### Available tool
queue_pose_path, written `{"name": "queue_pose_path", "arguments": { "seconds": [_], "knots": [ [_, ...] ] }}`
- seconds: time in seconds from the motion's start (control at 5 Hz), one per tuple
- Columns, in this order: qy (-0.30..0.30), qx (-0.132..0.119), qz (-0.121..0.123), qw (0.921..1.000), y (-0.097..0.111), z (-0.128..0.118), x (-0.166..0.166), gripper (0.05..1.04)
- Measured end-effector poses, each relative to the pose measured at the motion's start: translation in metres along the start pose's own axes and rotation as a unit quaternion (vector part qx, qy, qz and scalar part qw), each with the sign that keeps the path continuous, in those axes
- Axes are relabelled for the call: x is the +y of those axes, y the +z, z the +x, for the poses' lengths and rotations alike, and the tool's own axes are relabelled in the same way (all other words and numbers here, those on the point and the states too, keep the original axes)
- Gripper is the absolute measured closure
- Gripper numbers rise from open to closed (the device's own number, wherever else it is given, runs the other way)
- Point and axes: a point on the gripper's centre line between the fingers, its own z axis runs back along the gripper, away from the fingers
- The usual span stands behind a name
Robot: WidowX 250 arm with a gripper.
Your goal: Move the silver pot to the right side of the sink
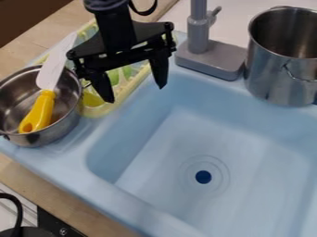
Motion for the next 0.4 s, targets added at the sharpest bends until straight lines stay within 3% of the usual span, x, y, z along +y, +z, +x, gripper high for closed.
{"name": "queue_pose_path", "arguments": {
  "seconds": [0.4],
  "knots": [
    [-0.015, 0.018, 0.016, 0.9996, -0.0016, -0.0106, -0.0018, 0.088]
  ]
}}
